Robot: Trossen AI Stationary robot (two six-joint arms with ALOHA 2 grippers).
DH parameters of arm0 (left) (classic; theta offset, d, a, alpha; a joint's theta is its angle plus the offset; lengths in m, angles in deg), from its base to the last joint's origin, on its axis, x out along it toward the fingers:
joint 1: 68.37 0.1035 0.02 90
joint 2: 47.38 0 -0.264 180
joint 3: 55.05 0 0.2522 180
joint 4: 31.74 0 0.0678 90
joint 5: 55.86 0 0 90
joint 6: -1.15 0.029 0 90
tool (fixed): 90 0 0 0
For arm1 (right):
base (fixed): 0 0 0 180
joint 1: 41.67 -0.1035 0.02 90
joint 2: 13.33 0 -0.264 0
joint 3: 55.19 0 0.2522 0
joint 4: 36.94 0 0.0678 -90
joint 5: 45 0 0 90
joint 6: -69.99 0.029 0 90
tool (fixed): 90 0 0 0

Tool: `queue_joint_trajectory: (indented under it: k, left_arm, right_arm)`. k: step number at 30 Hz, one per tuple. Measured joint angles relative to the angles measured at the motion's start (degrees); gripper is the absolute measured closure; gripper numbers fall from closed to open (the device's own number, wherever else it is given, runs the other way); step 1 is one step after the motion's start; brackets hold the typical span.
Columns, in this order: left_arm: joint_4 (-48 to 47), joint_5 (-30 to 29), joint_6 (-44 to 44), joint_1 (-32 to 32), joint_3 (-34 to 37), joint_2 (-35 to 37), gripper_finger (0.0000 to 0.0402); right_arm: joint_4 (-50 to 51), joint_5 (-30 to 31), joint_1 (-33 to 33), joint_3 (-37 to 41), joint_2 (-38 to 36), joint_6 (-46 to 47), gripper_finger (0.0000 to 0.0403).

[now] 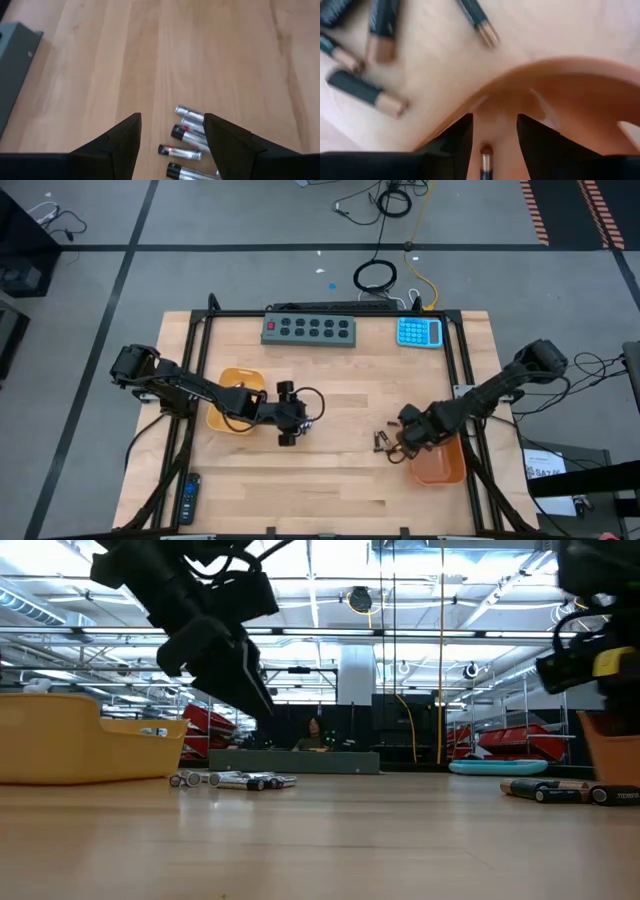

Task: Sort batteries
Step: Put the black battery into the orange bin

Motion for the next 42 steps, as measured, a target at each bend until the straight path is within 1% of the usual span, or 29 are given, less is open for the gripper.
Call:
queue_joint_trajectory:
  k: [9, 15, 18, 20, 23, 27, 29, 30, 32, 34, 35, 41, 42]
  left_arm:
    - [-0.74, -0.78, -0.52, -0.39, 0.0, 0.0, 0.0176]
    - [-2.36, -1.51, -0.6, -0.37, 0.0, 0.0, 0.0176]
    - [-2.73, -1.57, -0.62, -0.31, 0.0, 0.0, 0.0176]
    - [-3.79, -0.62, -1.91, 0.11, 0.0, 0.0, 0.0176]
    - [-5.25, 3.11, -4.12, 1.11, 0.0, 0.0, 0.0176]
    - [-4.98, 3.57, -4.66, 1.33, 0.0, 0.0, 0.0176]
    - [-4.38, 3.57, -4.66, 1.25, 0.0, 0.0, 0.0176]
    - [-4.12, 3.56, -4.66, 1.25, 0.0, 0.0, 0.0176]
    - [-3.58, 3.52, -4.71, 1.29, 0.0, 0.0, 0.0176]
    - [-3.33, 3.5, -4.95, 1.27, 0.0, 0.0, 0.0176]
    - [-3.28, 3.5, -5.0, 1.25, 0.0, 0.0, 0.0176]
    - [-3.64, 3.72, -5.08, 0.7, 0.0, 0.0, 0.0176]
    - [-3.66, 3.76, -5.08, 0.7, 0.02, 0.0, 0.0176]
  right_arm:
    - [-1.58, 4.56, 12.08, 0.0, 2.0, -15.91, 0.0259]
    - [-4.02, 5.24, 18.58, -0.02, 2.46, -27.77, 0.0259]
    - [-3.1, 6.47, 21.48, -0.02, 2.16, -33.32, 0.0259]
    - [0.34, 5.16, 23.13, -0.95, 1.86, -35.66, 0.0259]
    - [9.73, 1.76, 24.03, -4.64, 1.45, -36.33, 0.0259]
    - [23.55, 1.39, 22.03, -12.75, 1.43, -35.57, 0.0259]
    - [26.21, 1.74, 20.59, -18.04, 1.43, -34.83, 0.0259]
    - [25.67, 2.28, 19.92, -20.78, 1.43, -34.78, 0.0259]
    - [21.54, 5.13, 18.9, -24.94, 1.55, -35.88, 0.0259]
    - [14.82, 7.09, 18.41, -26.6, 2.51, -39.23, 0.0259]
    - [12.12, 6.82, 18.48, -26.57, 3.55, -41.15, 0.0259]
    - [3.84, -2.88, 20.08, -26.33, 12.71, -49.59, 0.0249]
    - [3.62, -3.33, 20.13, -26.42, 13.91, -50.63, 0.0244]
